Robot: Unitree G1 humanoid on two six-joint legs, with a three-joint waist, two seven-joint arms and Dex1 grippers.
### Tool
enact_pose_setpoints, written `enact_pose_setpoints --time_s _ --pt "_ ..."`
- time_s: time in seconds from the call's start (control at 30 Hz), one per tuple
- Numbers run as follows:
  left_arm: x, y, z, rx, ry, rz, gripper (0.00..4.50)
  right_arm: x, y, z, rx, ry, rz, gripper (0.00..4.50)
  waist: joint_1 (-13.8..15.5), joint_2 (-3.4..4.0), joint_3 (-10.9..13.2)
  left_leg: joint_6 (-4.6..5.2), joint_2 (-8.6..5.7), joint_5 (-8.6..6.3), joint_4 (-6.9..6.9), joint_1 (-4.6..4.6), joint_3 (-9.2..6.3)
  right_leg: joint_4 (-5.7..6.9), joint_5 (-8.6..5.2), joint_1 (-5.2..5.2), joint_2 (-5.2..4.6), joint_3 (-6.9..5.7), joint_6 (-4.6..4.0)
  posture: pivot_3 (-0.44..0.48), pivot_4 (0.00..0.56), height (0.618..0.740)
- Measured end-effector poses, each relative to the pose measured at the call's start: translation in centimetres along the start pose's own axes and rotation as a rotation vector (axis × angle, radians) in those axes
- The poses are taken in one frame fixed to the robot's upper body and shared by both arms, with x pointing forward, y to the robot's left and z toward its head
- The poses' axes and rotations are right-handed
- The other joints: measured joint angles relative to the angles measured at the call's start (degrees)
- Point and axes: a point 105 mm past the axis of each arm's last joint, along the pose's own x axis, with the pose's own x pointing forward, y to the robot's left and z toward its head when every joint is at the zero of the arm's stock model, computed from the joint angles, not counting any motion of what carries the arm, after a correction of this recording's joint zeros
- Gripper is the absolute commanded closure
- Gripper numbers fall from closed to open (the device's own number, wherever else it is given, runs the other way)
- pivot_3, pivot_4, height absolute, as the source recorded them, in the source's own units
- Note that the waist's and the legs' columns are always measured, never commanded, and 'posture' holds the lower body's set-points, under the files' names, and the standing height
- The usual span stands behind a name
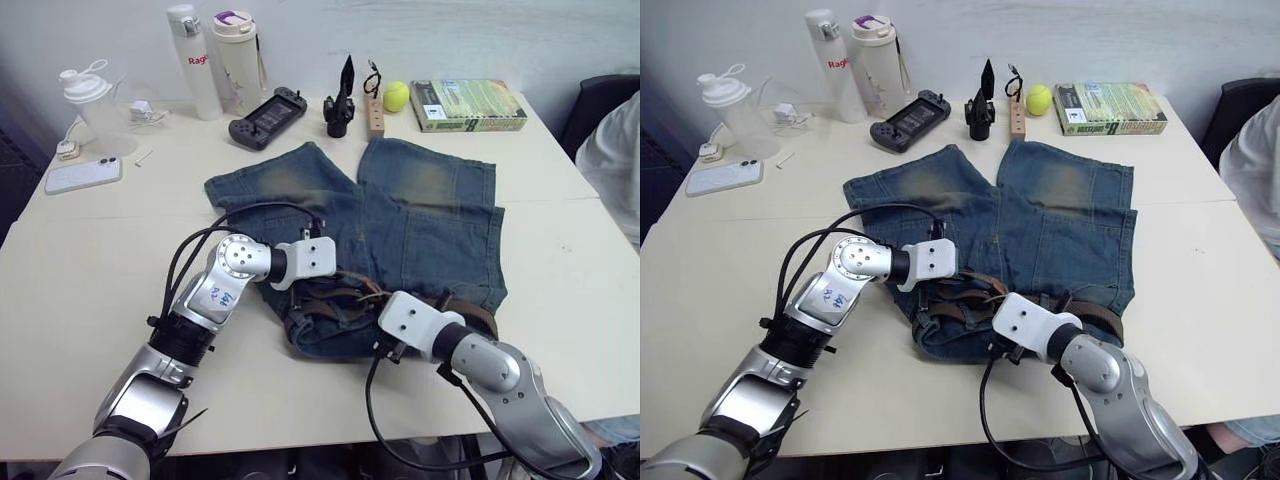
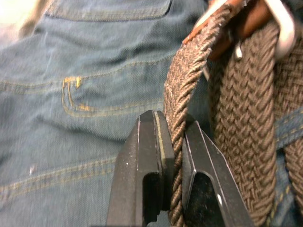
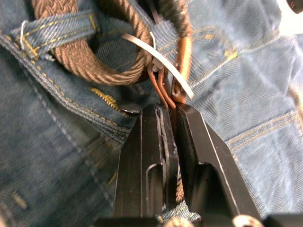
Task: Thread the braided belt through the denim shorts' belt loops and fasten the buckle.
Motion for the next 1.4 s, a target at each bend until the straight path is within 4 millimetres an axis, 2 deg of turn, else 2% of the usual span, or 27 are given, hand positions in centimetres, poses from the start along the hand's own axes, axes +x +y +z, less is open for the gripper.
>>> enact_pose_setpoints --time_s 0.2,0.5,0.77,1.03,1.17,1.4 --pt "-1.5 -2.1 -0.6 0.060 0.034 -0.119 4.50 0.1 -0.2 0.5 0.030 -0.024 -0.018 4.41 -0.10 0.00 0.00 -0.01 0.02 0.00 0.00 0.00 -0.01 -0.01 0.00 0.00 0.01 0.00 0.00 0.000 0.150 0.740" --pt "-1.8 -2.5 -0.7 0.037 0.043 -0.113 4.50 0.2 -0.3 1.0 0.039 -0.041 -0.015 4.41 -0.18 0.00 0.00 0.00 0.02 0.00 -0.01 0.00 0.00 0.00 0.00 -0.01 0.02 0.02 0.00 0.000 0.150 0.740" --pt "-1.0 -2.4 -0.1 0.010 0.018 -0.088 4.50 0.3 -0.4 1.1 -0.013 -0.034 -0.001 4.41 -0.05 0.00 0.00 0.00 0.02 0.00 0.02 0.00 0.00 0.02 0.00 0.00 0.01 0.02 0.00 0.000 0.150 0.740" --pt "1.3 -1.6 0.8 0.006 -0.012 -0.085 4.50 -0.1 -0.3 0.2 -0.070 0.010 0.035 4.41 0.14 0.00 -0.01 0.02 -0.02 0.00 0.06 0.00 0.00 0.03 0.00 0.02 0.00 0.01 0.00 0.000 0.150 0.740" --pt "1.5 -1.1 0.9 0.044 -0.010 -0.097 4.50 -0.3 -0.3 0.0 -0.099 0.023 0.053 4.41 0.09 0.00 -0.01 0.02 -0.01 0.00 0.06 0.01 0.00 0.03 0.00 0.02 0.00 0.01 0.00 0.000 0.150 0.740" --pt "1.9 -1.5 0.8 0.054 -0.022 -0.132 4.50 -0.4 -0.1 -0.3 -0.088 0.031 0.065 4.41 0.18 -0.01 -0.01 0.02 -0.02 0.00 0.08 0.00 -0.01 0.03 0.00 0.04 0.00 -0.01 0.00 0.000 0.150 0.740"
